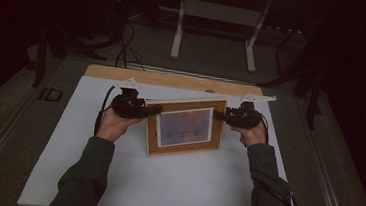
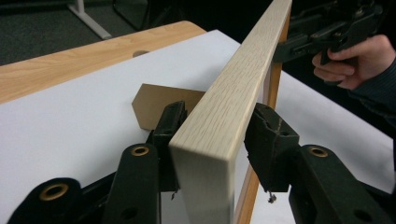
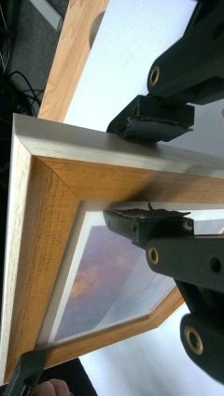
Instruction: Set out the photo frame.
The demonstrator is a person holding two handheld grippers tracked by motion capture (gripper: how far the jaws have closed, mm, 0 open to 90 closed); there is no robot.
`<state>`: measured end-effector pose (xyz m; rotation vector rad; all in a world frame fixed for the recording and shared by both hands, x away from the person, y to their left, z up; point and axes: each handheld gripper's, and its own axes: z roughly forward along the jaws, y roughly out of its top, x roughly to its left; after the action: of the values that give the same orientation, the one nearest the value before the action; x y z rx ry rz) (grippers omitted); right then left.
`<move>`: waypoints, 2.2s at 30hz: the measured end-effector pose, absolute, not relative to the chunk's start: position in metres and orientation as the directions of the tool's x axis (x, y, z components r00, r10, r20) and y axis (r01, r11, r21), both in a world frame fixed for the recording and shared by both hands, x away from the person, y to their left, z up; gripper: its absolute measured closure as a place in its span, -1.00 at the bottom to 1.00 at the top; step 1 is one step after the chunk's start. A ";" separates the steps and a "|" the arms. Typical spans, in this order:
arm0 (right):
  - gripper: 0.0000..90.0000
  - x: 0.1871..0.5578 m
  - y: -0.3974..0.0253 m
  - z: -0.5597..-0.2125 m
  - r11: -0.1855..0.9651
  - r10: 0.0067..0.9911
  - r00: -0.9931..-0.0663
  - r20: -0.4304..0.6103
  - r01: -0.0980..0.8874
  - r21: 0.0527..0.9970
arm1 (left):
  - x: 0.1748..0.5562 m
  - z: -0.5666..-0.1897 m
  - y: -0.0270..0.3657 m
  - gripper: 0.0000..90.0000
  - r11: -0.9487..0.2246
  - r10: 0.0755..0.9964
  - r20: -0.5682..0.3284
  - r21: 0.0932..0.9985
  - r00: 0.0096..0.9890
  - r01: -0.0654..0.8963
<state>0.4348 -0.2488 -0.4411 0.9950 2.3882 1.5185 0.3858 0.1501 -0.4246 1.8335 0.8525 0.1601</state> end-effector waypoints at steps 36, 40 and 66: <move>0.39 0.409 -0.251 -0.444 0.242 0.640 -0.732 0.231 0.478 0.844 | 0.386 -0.435 0.173 0.49 -0.079 0.596 -0.386 0.845 0.705 0.529; 0.40 0.406 -0.251 -0.444 0.247 0.644 -0.730 0.227 0.480 0.841 | 0.386 -0.435 0.173 0.48 -0.074 0.594 -0.391 0.844 0.703 0.532; 0.39 0.395 -0.255 -0.444 0.262 0.640 -0.736 0.219 0.477 0.839 | 0.387 -0.438 0.172 0.45 -0.059 0.574 -0.415 0.839 0.706 0.541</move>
<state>0.3954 -0.2545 -0.4437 1.0559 2.3589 1.4755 0.3873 0.1719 -0.4385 1.7080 0.8992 0.0338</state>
